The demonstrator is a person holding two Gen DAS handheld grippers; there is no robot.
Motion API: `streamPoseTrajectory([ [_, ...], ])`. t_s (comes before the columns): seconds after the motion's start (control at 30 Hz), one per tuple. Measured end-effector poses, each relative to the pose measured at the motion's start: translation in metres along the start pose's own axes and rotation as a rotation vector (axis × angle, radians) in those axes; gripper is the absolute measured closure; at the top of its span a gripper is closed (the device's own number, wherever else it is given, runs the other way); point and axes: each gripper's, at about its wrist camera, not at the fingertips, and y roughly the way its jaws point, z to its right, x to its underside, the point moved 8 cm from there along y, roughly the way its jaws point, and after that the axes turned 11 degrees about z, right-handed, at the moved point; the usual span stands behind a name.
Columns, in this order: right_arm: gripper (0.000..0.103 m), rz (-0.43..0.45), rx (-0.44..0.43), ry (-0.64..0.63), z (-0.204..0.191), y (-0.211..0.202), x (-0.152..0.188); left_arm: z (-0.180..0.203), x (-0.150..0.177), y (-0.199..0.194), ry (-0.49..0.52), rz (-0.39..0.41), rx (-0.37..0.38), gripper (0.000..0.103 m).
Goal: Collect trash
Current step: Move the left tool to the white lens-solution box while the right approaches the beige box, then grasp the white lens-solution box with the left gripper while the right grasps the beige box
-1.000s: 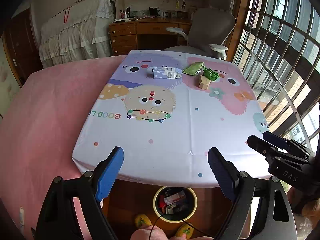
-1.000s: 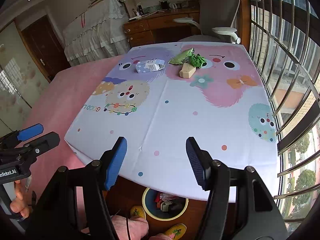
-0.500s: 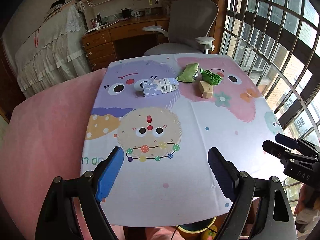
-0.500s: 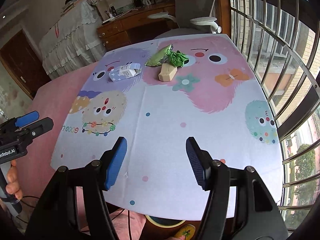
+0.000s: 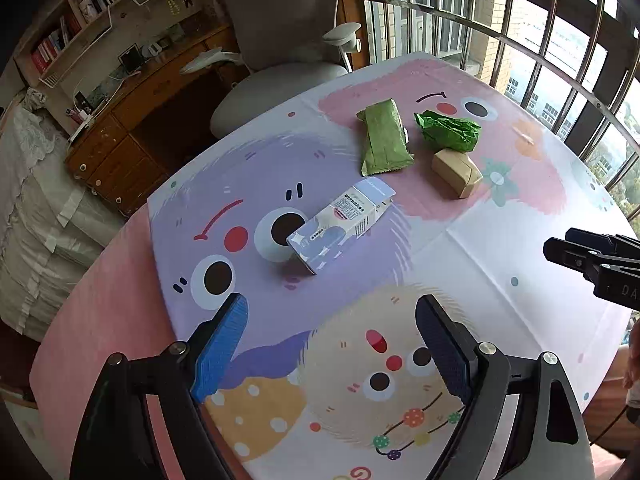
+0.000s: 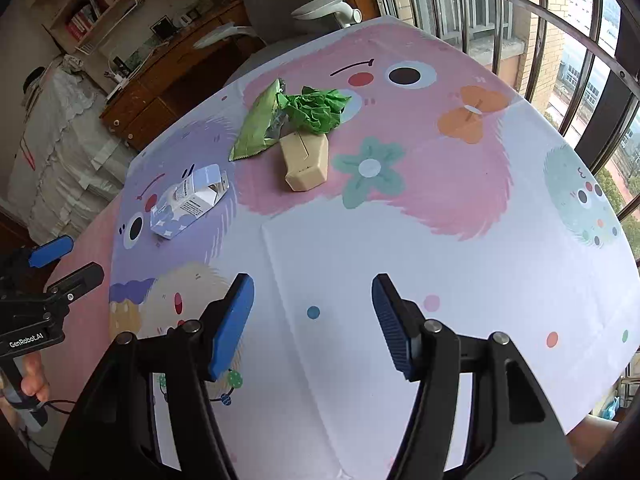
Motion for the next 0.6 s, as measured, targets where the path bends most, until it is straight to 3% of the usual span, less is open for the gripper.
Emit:
streamPoseTrajectory([
  [0.2,0.045,0.025,0.040,0.050,-0.014,0.039,-0.010,-0.008,-0.021,0.076,0.095,-0.044,0.098,0.015],
  [0.4,0.045,0.027,0.064,0.087,-0.019,0.067,-0.013,0.002,-0.023,0.126,0.163,-0.098,0.186,0.016],
  [0.6,0.045,0.043,0.051,0.135,-0.031,0.088,-0.020,0.005,-0.010,0.159,0.192,-0.163,0.239,0.042],
])
